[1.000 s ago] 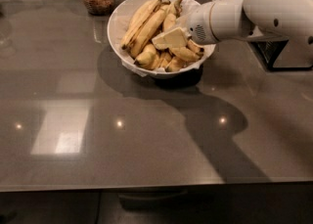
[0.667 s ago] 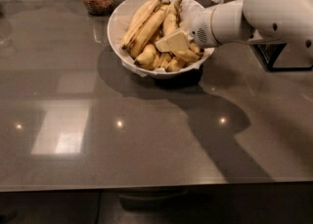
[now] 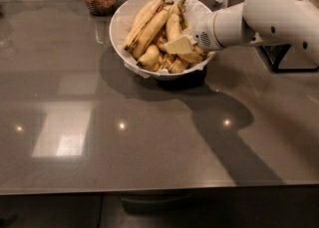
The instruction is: Pick banana from white bowl
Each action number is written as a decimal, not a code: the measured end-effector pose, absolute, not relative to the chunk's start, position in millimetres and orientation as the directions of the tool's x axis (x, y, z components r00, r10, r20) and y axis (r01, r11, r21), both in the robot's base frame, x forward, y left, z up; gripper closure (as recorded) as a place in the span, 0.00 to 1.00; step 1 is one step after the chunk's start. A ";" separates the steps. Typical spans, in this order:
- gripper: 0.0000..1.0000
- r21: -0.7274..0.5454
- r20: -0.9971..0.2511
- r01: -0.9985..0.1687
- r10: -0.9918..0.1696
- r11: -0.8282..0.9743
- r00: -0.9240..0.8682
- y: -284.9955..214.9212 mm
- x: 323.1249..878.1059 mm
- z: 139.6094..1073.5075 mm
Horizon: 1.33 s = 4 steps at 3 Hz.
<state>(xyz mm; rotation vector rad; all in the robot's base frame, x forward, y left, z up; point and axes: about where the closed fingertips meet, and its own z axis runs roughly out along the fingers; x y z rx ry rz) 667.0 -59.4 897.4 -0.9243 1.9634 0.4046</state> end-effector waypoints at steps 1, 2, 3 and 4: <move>0.62 -0.072 -0.828 -0.736 -0.452 0.673 -0.332 -61.4 672.6 889.7; 0.85 -0.081 -0.825 -0.728 -0.456 0.680 -0.334 -63.0 674.6 889.2; 1.00 -0.099 -0.818 -0.728 -0.472 0.678 -0.329 -59.4 672.1 902.5; 1.00 -0.121 -0.800 -0.736 -0.504 0.666 -0.325 -53.1 665.0 930.0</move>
Offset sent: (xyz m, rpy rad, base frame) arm 0.0103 -0.0104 -0.0083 -0.0311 0.0070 -0.0423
